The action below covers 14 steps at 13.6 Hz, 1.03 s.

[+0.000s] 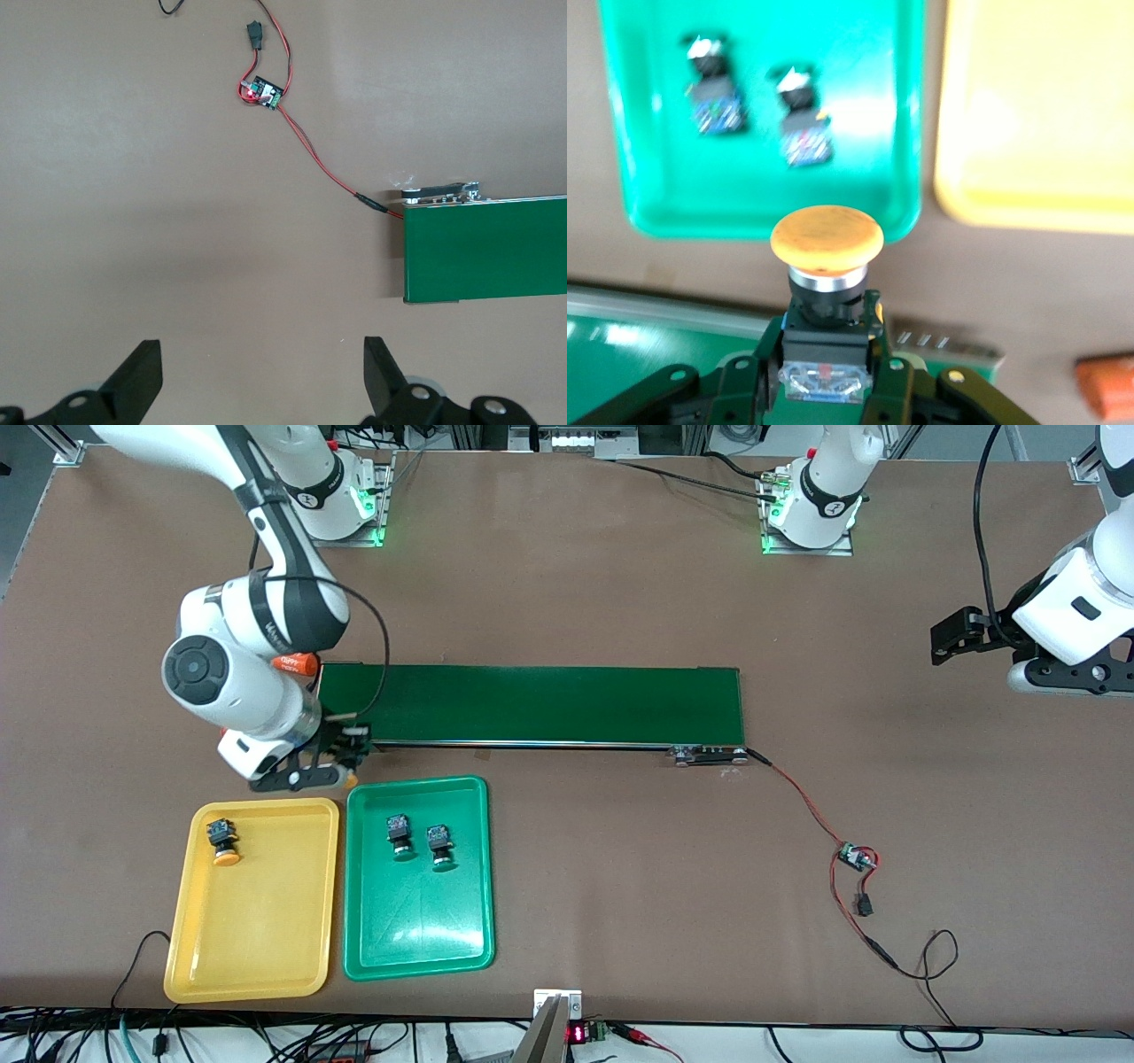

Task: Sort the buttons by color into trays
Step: 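Carry the yellow button into the yellow tray with the right gripper, then open the right gripper to release the button in the yellow tray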

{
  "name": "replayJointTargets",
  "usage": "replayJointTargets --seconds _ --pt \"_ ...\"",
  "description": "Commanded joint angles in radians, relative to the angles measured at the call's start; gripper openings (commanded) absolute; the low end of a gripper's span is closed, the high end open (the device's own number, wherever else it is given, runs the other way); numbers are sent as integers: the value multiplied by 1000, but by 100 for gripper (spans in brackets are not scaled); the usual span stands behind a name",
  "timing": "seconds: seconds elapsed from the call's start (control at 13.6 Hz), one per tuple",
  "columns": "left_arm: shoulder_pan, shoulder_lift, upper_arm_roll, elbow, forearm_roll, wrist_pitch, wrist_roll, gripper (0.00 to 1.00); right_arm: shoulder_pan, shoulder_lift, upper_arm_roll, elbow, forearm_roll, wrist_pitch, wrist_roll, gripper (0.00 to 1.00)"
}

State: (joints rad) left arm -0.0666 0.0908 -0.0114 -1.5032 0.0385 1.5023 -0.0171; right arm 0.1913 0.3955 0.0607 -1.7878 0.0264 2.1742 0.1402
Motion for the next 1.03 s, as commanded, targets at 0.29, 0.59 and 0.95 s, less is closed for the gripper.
replayJointTargets --seconds 0.29,0.59,0.95 --pt "1 -2 2 3 14 -13 16 100 -50 161 -76 168 -28 93 -155 14" --pt "1 -2 4 3 14 -14 16 100 -88 245 -102 220 -28 113 -220 15" --pt "7 -2 4 1 14 -14 16 100 -99 342 -133 215 -28 243 -248 16"
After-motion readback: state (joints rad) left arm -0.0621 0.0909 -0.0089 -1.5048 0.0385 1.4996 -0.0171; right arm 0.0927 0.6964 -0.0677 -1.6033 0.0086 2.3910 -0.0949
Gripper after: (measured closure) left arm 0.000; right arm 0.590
